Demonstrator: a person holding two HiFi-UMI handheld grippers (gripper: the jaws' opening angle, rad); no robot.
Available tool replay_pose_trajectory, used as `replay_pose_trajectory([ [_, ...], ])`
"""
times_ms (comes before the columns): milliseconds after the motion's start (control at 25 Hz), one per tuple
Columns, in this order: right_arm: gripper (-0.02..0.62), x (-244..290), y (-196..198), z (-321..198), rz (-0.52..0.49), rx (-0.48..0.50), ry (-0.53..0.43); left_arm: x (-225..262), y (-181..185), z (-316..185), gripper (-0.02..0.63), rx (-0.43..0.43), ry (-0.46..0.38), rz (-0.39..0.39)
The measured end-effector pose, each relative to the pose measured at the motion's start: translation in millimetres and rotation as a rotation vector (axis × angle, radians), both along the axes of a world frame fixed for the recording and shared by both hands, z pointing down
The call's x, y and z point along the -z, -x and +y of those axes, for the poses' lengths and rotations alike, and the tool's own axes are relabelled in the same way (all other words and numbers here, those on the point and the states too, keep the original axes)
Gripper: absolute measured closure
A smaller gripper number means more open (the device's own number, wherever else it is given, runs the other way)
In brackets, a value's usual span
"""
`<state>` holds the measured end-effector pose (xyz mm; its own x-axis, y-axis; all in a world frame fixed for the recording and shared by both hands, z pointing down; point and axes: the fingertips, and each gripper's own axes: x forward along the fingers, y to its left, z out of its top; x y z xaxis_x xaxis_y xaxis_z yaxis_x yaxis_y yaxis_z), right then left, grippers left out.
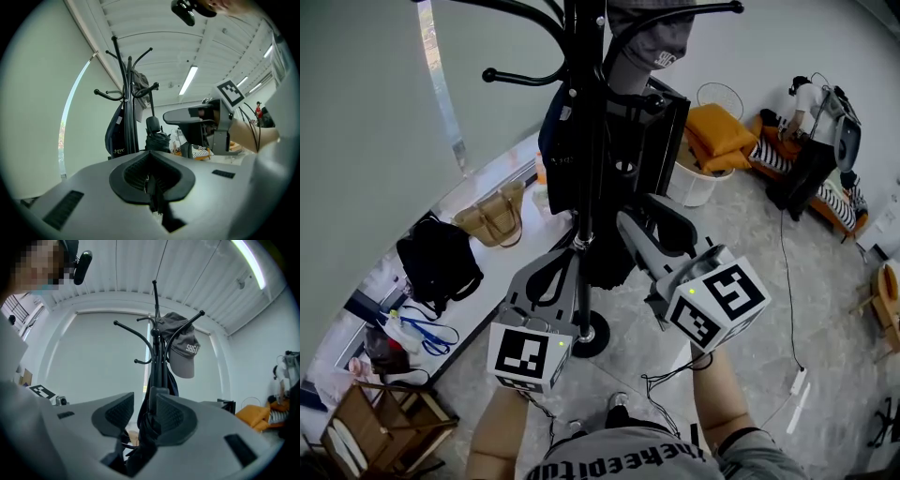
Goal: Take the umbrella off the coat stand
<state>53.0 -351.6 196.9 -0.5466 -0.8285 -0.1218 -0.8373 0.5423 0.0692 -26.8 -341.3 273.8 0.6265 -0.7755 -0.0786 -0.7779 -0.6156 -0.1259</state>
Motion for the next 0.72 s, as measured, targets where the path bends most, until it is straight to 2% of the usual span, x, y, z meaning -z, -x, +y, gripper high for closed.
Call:
replay_pose_trajectory([
  [720, 0.351, 7, -1, -51, -0.011, 0.059, 0.007, 6, 5, -25, 0.591, 0.094, 0.001, -0.023],
])
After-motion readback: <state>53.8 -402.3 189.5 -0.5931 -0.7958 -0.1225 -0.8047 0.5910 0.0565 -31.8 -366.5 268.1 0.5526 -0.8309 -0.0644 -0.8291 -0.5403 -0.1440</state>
